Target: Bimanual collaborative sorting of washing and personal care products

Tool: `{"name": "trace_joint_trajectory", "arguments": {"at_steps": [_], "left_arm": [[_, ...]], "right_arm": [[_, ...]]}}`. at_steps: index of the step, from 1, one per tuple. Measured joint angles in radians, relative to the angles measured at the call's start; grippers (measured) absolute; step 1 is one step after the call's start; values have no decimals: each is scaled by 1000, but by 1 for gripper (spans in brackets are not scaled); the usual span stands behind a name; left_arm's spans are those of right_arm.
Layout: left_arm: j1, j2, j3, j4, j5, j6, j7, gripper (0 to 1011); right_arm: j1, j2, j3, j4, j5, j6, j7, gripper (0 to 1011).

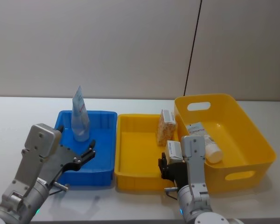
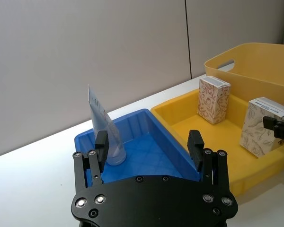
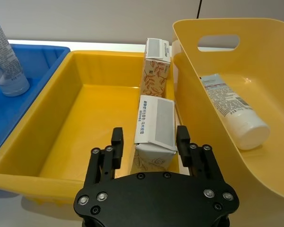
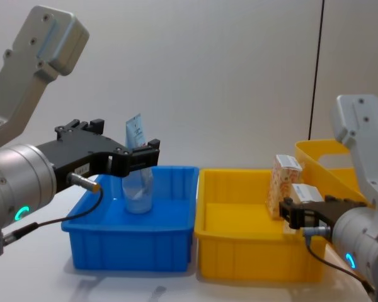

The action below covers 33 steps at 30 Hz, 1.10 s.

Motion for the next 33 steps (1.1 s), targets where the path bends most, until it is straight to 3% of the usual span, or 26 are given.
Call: {"name": "trace_joint_trajectory", "arguments": {"at_steps": [5,13,20,33], "left_arm": [[0,0,0,0,0,0,0,1001],[0,0,0,0,0,0,0,1001],[0,0,0,0,0,0,0,1001],[0,0,0,0,0,0,0,1001]], "right_arm": [[1,-1,1,2,-1,-1,0,506],[2,-1,2,3,-2,-2,0,310],[2,-1,4,2,-1,-28,11,249],[9,-1,20,-23,27,-156,63,216]]}}
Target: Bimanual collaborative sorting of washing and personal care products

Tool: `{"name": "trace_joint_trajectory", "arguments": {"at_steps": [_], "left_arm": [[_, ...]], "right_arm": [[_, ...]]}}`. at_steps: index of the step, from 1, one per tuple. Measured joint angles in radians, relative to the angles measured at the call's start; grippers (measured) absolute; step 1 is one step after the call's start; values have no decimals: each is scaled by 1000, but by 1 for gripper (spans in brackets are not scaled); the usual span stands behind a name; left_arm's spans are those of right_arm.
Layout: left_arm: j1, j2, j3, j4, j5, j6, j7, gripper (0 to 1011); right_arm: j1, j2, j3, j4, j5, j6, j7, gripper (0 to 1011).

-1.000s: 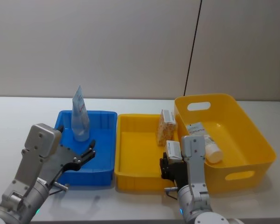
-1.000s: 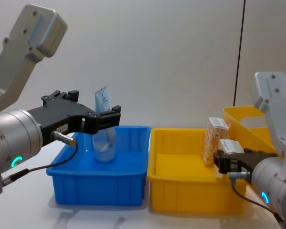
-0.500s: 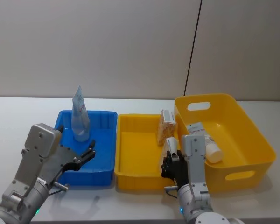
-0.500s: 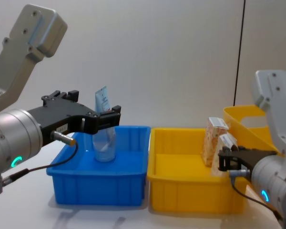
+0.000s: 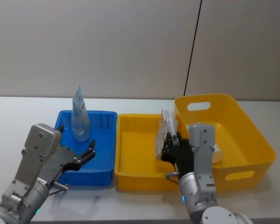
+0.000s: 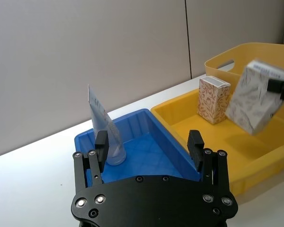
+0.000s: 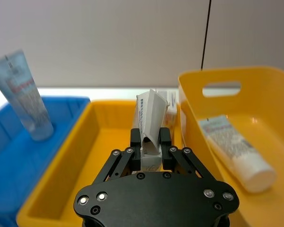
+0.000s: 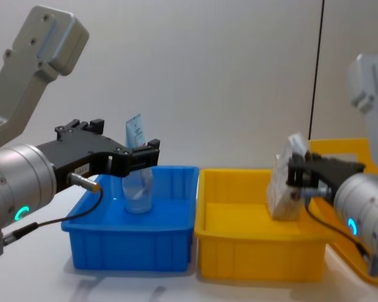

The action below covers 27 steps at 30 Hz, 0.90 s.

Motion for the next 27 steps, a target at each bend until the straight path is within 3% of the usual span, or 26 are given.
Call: {"name": "trace_joint_trajectory", "arguments": {"at_steps": [15,27], "left_arm": [[0,0,0,0,0,0,0,1001],[0,0,0,0,0,0,0,1001]], "right_arm": [[35,-15,47,-64,68,-134,62,211],[78,-17,135,-138,121,-206,75,210]]}}
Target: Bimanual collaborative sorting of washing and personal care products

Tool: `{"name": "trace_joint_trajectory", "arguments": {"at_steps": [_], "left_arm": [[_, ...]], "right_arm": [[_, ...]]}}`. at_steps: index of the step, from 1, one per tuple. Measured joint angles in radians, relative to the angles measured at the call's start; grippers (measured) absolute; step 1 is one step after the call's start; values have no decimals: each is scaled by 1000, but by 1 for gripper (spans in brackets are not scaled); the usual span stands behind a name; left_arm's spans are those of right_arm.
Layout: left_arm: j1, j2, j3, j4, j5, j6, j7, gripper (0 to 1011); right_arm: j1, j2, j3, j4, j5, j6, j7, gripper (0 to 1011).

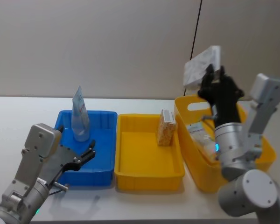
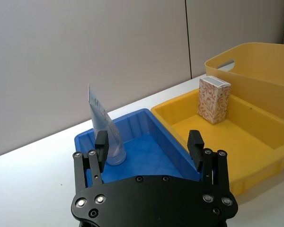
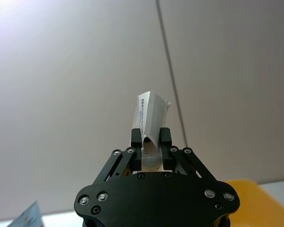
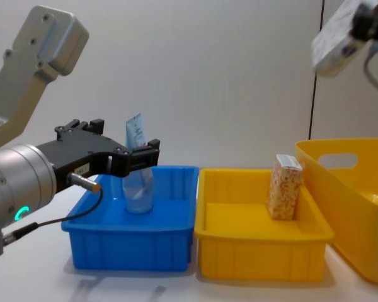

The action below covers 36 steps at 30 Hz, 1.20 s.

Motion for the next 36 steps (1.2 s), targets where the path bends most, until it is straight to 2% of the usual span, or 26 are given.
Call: {"name": "trace_joint_trajectory", "arguments": {"at_steps": [7,15,22,36], "left_arm": [[0,0,0,0,0,0,0,1001],[0,0,0,0,0,0,0,1001],[0,0,0,0,0,0,0,1001],[0,0,0,0,0,0,0,1001]], "right_arm": [[7,12,52,-38,-5,4,-29,210],[0,33,94,-77,-31,67,-56,210],[-17,54,116,-108,-54,161,-64,210],[-48,87,132,-133,-86,339,-58,208]]}}
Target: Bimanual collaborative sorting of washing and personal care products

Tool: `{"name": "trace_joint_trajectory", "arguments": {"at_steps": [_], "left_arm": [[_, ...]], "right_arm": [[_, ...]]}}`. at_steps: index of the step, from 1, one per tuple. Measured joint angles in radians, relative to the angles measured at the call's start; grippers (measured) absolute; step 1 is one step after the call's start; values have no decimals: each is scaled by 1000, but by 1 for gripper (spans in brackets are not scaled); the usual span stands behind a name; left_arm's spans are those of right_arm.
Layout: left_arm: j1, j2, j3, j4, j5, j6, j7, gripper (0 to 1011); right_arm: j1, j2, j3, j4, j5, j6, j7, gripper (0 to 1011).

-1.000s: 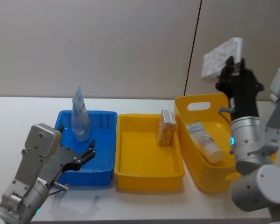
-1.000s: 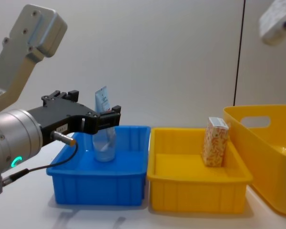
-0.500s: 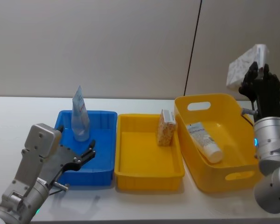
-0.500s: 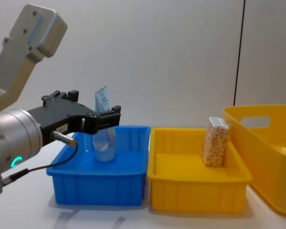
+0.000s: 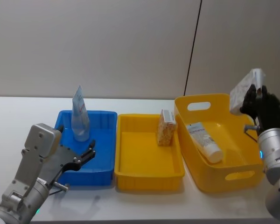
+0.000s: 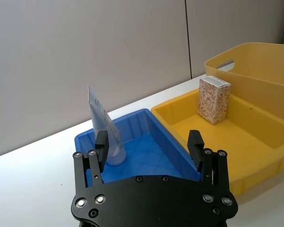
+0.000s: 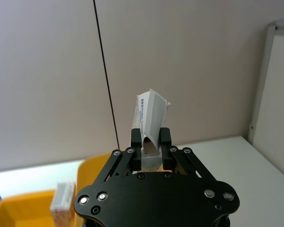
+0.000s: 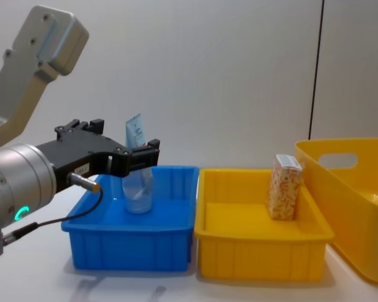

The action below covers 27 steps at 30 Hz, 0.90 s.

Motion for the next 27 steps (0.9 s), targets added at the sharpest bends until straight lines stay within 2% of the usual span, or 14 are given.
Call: {"name": "trace_joint_trajectory", "arguments": {"at_steps": [8,13,27], "left_arm": [[0,0,0,0,0,0,0,1001],[0,0,0,0,0,0,0,1001],[0,0,0,0,0,0,0,1001]], "right_arm": [[-14,16,-1,15,-21,89,8,208],[-19,24,-8,54,-40,140,12,208],[-6,23,-31,161,-78,180,11,208]]}}
